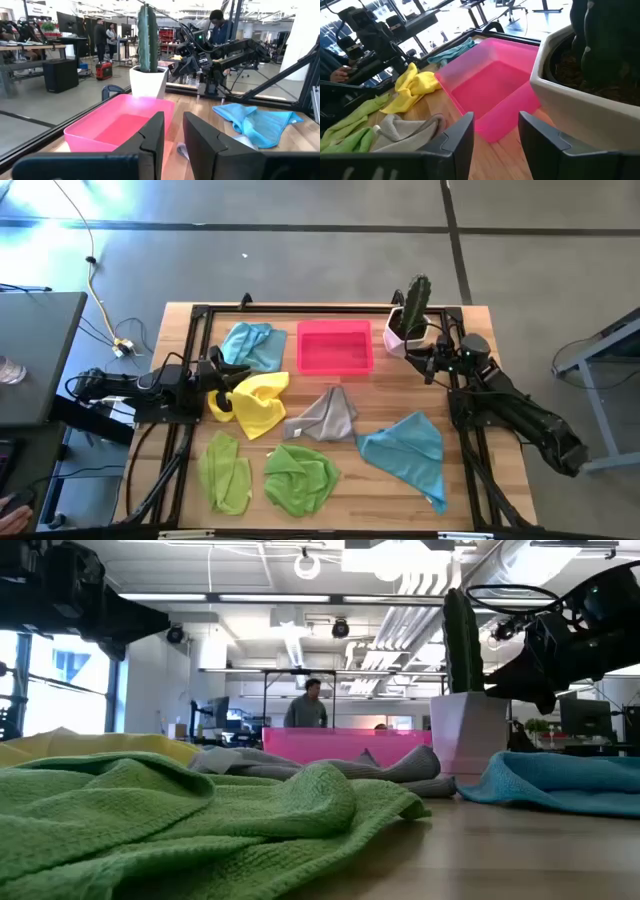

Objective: Fold microfiber towels

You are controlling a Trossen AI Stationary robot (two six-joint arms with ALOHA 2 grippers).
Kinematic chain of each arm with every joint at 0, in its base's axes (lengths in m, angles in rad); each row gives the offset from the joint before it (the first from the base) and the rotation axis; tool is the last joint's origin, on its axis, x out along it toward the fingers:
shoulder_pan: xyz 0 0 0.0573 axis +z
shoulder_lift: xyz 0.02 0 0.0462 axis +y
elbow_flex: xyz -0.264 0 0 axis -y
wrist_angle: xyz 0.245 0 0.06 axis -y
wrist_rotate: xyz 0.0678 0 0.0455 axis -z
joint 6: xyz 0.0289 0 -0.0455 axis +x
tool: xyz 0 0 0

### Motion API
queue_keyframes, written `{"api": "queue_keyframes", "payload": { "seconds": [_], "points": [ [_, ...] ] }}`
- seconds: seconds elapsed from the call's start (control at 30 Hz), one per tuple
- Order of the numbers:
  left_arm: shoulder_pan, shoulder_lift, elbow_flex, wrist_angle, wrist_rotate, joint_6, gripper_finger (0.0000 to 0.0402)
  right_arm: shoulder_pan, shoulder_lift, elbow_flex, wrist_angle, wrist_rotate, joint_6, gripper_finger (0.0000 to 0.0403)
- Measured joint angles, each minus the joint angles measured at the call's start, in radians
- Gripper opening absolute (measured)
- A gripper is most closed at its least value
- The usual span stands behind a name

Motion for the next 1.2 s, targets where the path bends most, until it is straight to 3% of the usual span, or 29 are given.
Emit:
{"api": "queue_keyframes", "payload": {
  "seconds": [0.33,0.47,0.9,1.2],
  "points": [
    [0.0,0.0,0.0,0.0,0.0,0.0,0.0062,0.0,0.0,0.0,0.001,0.003,0.0,0.0145],
    [0.0,0.0,0.0,0.021,-0.007,0.0,0.0062,0.0,0.0,0.0,0.01,0.051,0.037,0.0145],
    [0.0,0.0,0.0,0.244,-0.009,0.102,0.0062,0.056,0.0,0.0,0.309,0.039,-0.103,0.0145],
    [0.007,0.019,0.047,0.325,-0.022,0.195,0.0062,0.105,0.003,0.027,0.399,0.129,-0.131,0.0145]
  ]
}}
